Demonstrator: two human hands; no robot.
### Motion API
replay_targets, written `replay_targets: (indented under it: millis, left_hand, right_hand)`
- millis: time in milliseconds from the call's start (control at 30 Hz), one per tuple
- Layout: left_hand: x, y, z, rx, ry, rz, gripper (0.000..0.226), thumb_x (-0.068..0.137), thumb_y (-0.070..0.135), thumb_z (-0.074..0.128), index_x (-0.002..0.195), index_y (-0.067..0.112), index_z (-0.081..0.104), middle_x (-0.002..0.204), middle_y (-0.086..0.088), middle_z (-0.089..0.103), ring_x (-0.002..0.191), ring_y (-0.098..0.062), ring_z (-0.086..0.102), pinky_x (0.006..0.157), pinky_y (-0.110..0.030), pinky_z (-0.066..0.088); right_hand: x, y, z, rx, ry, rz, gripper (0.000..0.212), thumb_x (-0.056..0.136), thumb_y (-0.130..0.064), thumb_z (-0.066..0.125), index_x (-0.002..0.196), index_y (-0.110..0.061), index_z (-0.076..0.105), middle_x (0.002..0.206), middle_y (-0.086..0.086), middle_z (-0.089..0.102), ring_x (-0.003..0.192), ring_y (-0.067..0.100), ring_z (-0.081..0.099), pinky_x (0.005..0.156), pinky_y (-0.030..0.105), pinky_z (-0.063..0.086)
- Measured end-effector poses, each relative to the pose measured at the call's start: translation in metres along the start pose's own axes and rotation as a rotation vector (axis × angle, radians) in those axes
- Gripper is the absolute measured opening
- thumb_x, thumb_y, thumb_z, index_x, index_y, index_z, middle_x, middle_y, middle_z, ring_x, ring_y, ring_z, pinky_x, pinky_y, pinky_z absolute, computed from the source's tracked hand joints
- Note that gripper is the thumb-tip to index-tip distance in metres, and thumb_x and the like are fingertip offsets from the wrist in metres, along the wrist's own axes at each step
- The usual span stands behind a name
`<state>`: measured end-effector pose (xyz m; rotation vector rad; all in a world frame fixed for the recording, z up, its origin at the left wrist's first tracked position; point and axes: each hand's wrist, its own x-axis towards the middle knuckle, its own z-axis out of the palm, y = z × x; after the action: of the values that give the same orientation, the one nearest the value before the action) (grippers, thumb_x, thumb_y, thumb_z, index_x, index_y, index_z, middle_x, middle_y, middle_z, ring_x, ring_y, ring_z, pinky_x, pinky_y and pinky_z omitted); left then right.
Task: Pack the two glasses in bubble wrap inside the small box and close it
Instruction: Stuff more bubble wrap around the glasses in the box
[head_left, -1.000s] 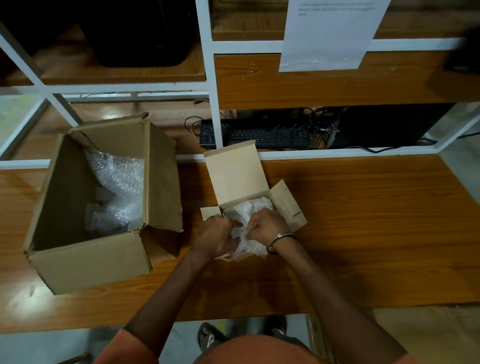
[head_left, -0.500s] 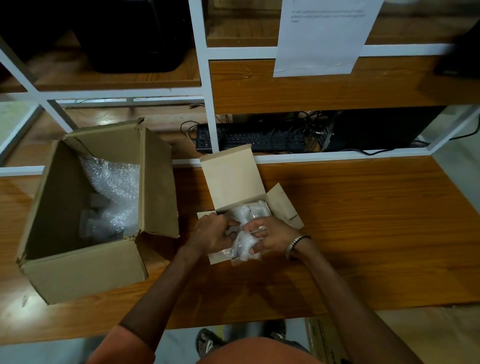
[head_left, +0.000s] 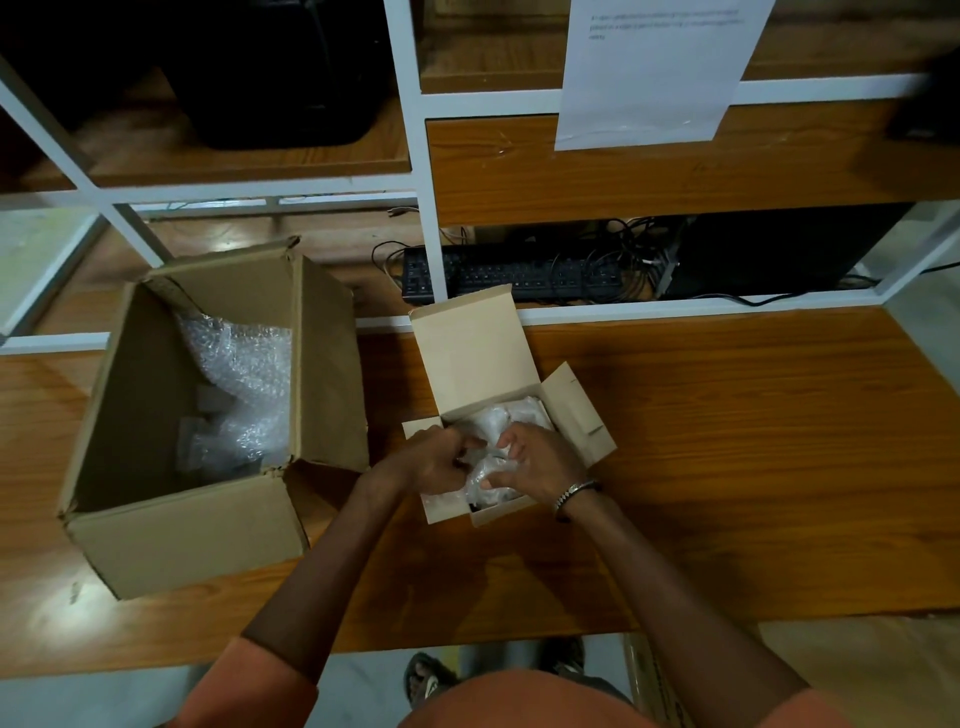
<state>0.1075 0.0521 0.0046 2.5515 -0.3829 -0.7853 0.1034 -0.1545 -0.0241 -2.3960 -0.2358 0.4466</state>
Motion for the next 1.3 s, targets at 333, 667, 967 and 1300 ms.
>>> replay_targets:
  millis: [333,667,967,1300]
  left_hand:
    - [-0.002,0.001,0.009,0.088,0.21,0.044,0.067,0.076,0.047,0.09,0.136,0.029,0.066,0.136,0.006,0.07,0.12,-0.017,0.067,0.086,-0.025,0.053]
    - [-0.009,0.002,0.032,0.159,0.331,0.076,0.072,0.082,0.056,0.077,0.146,0.034,0.054,0.16,0.005,0.047,0.15,-0.024,0.031,0.117,-0.036,0.035]
    - [-0.011,0.011,0.054,0.256,0.416,-0.029,0.057,0.09,0.06,0.058,0.141,0.034,0.06,0.142,0.003,0.066,0.13,-0.023,0.059,0.101,-0.038,0.054]
    - [-0.006,0.011,0.052,0.365,0.411,-0.091,0.042,0.102,0.049,0.054,0.14,0.034,0.063,0.115,0.0,0.076,0.103,-0.018,0.072,0.086,-0.033,0.058]
  right_hand:
    - [0.01,0.011,-0.018,0.055,-0.278,0.008,0.065,0.073,-0.01,0.089,0.13,-0.025,0.063,0.118,-0.003,0.062,0.099,0.015,0.065,0.084,0.033,0.061]
    - [0.007,0.002,-0.007,-0.141,-0.166,-0.073,0.072,0.074,-0.031,0.082,0.141,-0.031,0.056,0.122,-0.009,0.064,0.094,0.009,0.06,0.079,0.029,0.055]
    - [0.001,-0.005,0.003,-0.22,-0.09,-0.124,0.054,0.077,-0.046,0.078,0.125,-0.026,0.064,0.118,-0.002,0.065,0.102,0.019,0.063,0.07,0.025,0.043]
    - [0.001,-0.007,-0.008,-0.084,-0.191,0.019,0.081,0.065,-0.052,0.085,0.138,-0.032,0.058,0.095,-0.007,0.071,0.086,0.011,0.065,0.072,0.028,0.055]
